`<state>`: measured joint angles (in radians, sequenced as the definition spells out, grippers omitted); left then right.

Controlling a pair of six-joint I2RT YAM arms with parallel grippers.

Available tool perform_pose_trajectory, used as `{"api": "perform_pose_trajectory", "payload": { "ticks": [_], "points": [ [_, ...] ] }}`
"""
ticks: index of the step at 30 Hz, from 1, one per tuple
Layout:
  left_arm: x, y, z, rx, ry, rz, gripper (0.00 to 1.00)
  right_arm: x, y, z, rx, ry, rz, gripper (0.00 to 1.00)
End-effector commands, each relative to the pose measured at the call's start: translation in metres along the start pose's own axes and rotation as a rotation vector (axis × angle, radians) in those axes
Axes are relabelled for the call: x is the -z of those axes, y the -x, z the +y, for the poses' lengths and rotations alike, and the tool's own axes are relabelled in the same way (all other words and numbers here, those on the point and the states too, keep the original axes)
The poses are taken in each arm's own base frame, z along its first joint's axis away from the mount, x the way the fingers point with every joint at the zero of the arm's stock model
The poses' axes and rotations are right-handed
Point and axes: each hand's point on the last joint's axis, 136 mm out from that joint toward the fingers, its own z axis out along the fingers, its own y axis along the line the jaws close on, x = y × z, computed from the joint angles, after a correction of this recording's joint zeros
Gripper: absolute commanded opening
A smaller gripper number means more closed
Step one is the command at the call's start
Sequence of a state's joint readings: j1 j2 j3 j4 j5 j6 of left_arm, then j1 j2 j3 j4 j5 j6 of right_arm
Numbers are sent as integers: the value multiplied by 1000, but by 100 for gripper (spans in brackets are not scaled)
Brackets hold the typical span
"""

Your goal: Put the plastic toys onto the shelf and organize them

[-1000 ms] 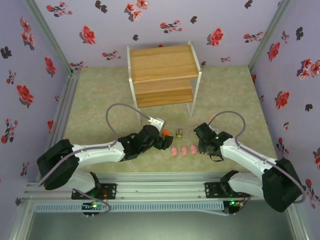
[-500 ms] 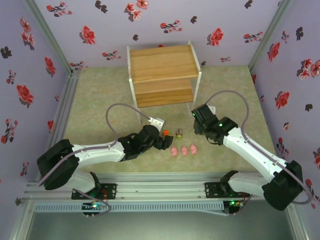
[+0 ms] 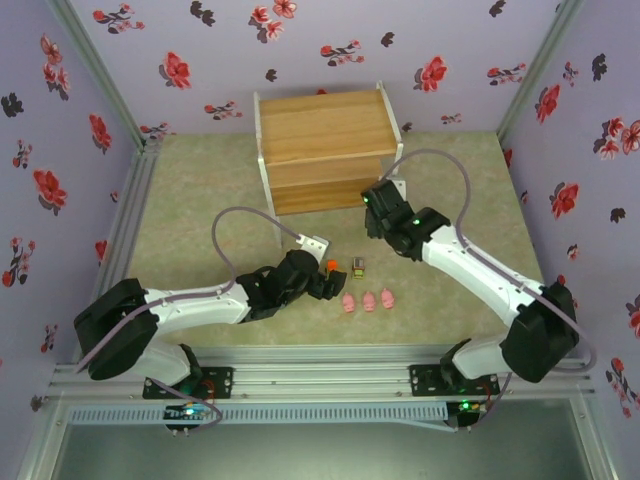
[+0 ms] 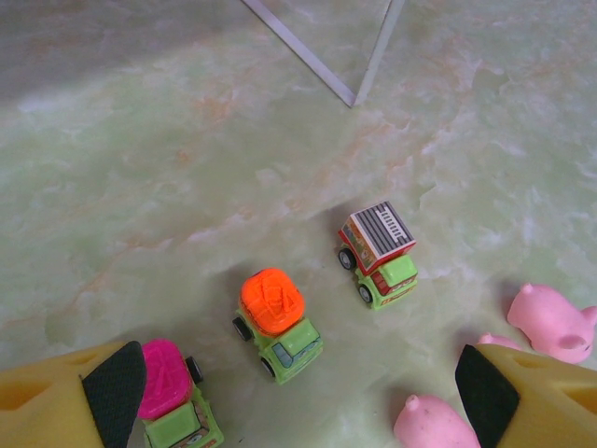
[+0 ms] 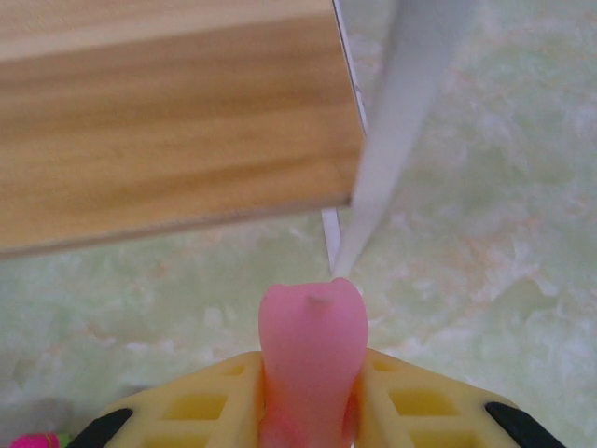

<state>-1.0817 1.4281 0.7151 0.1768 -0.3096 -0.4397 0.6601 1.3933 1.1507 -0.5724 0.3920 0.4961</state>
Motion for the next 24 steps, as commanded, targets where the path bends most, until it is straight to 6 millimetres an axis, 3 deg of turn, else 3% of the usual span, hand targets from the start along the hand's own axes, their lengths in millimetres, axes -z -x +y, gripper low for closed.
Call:
{"api": "perform_pose_trajectory", "payload": {
  "ticks": [1,24],
  "points": [
    [-3,7,-2,4,2,-1,90,0,28,10,7,0,-98,28],
    [-4,6,-2,2,3,3,90,-19,62,18,-18,-57,-238,29]
  ]
}}
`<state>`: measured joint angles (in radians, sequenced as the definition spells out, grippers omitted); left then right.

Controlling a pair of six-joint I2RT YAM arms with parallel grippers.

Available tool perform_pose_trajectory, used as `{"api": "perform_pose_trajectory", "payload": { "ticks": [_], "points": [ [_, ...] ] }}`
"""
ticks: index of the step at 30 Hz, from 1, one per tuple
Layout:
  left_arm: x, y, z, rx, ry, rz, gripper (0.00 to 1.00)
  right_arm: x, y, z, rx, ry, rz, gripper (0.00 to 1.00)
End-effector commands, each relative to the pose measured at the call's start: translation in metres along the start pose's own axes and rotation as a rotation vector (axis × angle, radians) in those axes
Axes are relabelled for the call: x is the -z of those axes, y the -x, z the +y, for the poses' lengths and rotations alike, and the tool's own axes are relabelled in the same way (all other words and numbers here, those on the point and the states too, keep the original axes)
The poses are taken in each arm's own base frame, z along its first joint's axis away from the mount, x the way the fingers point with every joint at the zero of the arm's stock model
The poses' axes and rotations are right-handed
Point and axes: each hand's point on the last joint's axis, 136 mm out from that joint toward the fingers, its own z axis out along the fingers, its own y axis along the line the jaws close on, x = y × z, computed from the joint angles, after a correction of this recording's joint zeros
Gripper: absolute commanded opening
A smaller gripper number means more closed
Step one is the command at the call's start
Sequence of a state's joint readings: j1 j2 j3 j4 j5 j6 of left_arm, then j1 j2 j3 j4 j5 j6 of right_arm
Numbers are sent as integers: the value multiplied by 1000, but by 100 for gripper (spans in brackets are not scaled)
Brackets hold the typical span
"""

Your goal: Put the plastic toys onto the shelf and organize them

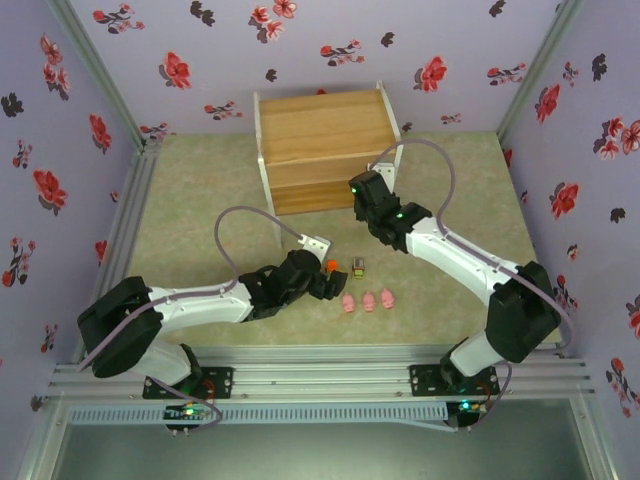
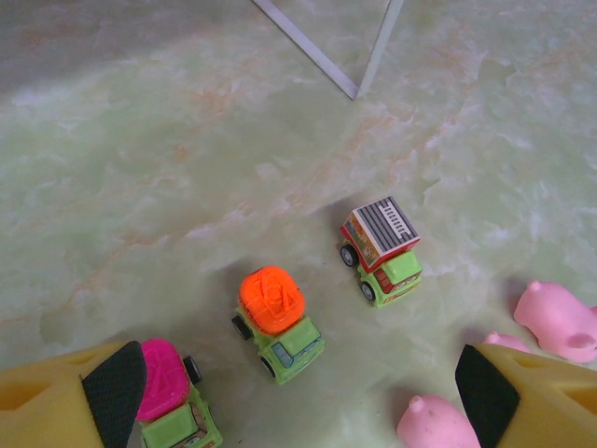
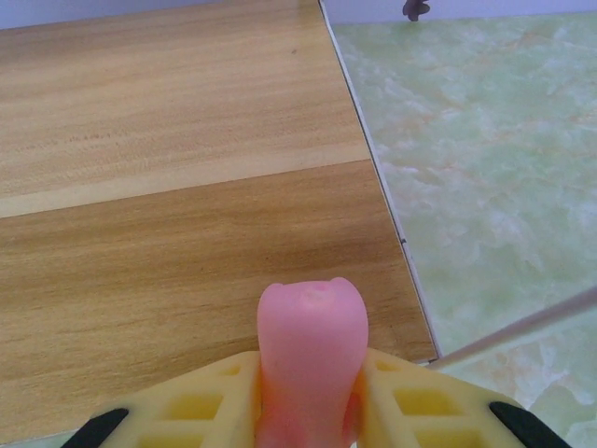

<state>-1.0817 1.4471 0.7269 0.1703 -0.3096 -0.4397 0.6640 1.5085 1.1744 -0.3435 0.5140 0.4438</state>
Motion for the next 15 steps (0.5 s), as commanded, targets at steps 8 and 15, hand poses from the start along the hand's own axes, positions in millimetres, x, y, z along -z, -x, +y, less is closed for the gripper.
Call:
{"api": "perform_pose_trajectory", "payload": {
  "ticks": [8,15],
  "points": [
    [0,9,-2,4,-3,-10,90,-3,23,4,-8,-21,-59,31],
    [0,9,-2,3,-2,-11,90,-9,15,5,-7,-22,-36,31]
  ]
}}
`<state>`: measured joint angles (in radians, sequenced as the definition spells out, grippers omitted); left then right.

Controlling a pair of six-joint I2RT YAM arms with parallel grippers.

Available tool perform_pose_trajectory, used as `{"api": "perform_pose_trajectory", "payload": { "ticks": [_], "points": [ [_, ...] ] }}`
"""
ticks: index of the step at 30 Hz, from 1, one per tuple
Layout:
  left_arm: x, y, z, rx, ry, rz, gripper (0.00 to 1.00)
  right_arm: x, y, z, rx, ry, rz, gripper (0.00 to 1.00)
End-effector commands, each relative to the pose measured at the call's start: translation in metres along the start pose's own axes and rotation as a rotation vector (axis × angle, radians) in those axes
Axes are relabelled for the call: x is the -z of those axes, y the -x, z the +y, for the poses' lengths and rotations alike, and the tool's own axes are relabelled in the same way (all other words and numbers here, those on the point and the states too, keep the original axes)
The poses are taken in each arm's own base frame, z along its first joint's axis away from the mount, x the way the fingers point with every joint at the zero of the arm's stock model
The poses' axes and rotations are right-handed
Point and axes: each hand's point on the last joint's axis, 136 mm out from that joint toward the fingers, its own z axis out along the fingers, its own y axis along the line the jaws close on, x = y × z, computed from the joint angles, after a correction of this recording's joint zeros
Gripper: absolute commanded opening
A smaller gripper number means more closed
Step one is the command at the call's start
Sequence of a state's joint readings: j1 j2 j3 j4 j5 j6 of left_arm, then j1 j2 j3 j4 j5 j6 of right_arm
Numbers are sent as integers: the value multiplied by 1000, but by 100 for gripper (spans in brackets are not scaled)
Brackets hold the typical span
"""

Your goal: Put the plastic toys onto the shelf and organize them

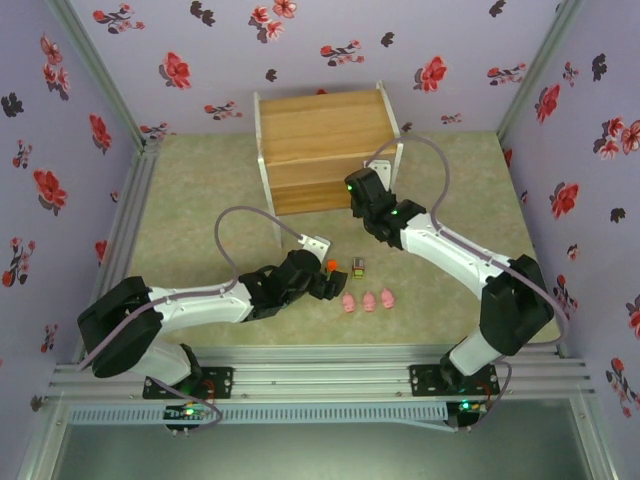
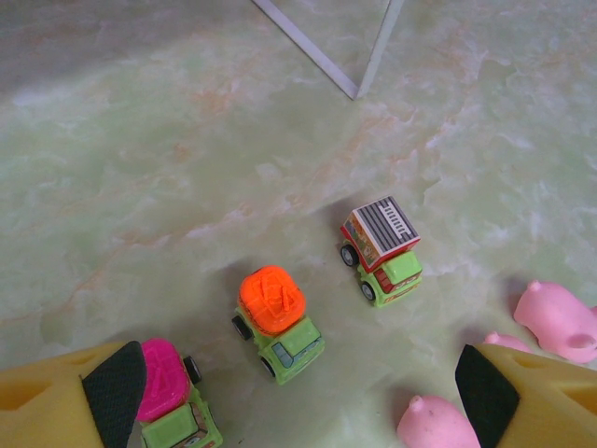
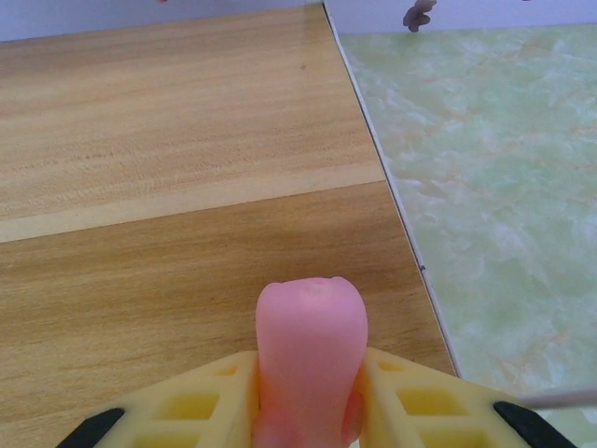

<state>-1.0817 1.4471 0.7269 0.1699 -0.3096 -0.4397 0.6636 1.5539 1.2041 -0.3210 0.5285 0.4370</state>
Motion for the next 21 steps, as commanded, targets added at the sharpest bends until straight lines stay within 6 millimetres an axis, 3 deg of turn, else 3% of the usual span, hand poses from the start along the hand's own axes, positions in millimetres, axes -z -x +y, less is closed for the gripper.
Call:
{"api": "perform_pose_trajectory", "payload": {
  "ticks": [1,21],
  "points": [
    [0,9,-2,3,-3,-11,90,0,10,0,-11,-14,-24,31],
    [1,10,-2,3,-3,-13,90,-17,1,-8,-18,-44,-1,37]
  ]
}}
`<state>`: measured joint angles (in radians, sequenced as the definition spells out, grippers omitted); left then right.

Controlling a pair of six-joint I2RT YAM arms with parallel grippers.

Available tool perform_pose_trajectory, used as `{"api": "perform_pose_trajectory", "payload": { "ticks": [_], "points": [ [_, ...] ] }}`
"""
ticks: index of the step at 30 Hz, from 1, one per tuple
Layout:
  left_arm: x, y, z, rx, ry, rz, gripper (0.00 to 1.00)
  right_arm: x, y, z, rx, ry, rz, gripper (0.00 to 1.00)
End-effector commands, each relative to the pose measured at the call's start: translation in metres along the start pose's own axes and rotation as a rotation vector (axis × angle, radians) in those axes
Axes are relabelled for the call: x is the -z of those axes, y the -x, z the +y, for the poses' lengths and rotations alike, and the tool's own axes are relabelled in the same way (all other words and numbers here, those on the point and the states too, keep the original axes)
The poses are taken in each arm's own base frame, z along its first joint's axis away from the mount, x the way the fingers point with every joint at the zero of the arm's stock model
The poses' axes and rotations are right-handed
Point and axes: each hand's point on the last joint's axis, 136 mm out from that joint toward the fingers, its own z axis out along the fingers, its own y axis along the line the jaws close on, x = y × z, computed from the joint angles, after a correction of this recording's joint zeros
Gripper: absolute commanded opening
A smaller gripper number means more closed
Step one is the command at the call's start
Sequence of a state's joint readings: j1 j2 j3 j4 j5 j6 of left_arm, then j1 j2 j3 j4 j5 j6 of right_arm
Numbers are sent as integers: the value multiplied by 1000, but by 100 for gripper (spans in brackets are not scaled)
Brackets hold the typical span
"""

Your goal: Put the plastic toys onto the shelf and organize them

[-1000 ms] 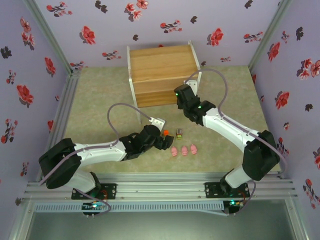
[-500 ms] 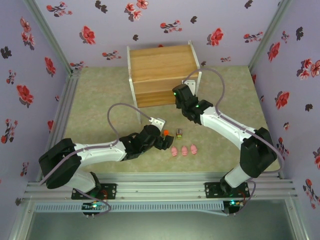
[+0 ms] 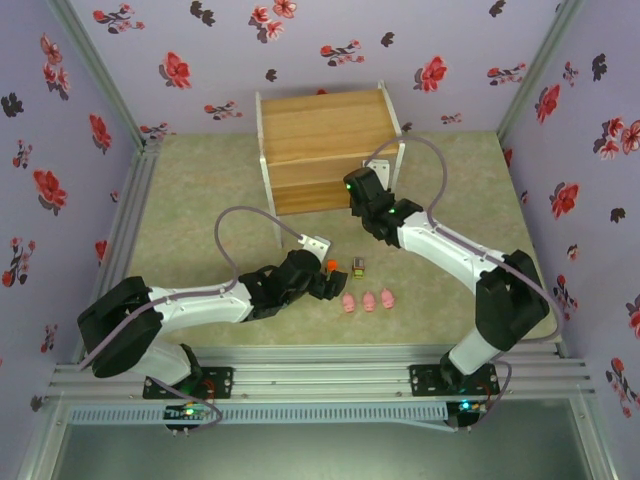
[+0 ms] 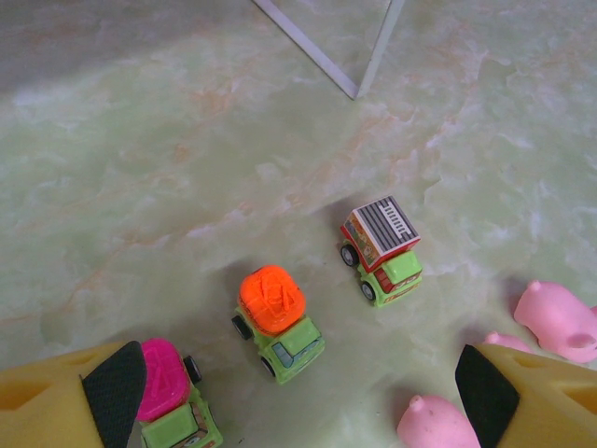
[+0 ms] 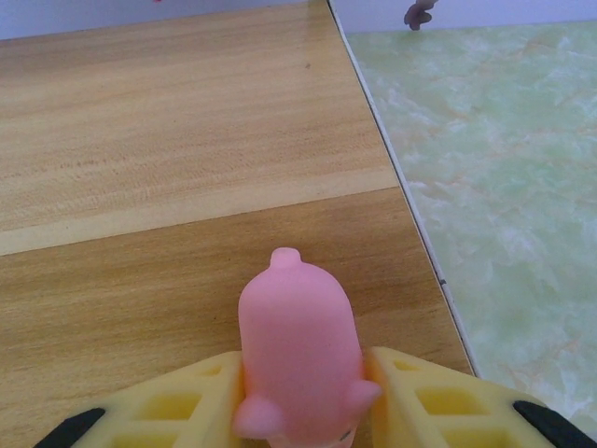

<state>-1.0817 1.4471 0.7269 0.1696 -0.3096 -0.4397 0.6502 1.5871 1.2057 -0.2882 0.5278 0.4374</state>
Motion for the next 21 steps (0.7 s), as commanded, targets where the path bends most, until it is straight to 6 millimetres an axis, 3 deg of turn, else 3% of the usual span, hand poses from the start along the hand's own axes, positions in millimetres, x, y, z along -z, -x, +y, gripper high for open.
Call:
{"api": "perform_pose_trajectory", "payload": {
  "ticks": [1,11,16,21],
  "points": [
    [2,11,-2,3,-4,-15,90,-6,3,-8,-11,-36,-1,37],
    [1,10,-2,1,-3,-12,90,-6,8,-7,-19,-36,-10,41],
    [1,11,-2,3,-4,-14,90,-1,11,-9,-22,-38,-20,50],
    [2,11,-2,2,-5,-16,90,4,15,-8,-31,-28,-28,52]
  ]
}}
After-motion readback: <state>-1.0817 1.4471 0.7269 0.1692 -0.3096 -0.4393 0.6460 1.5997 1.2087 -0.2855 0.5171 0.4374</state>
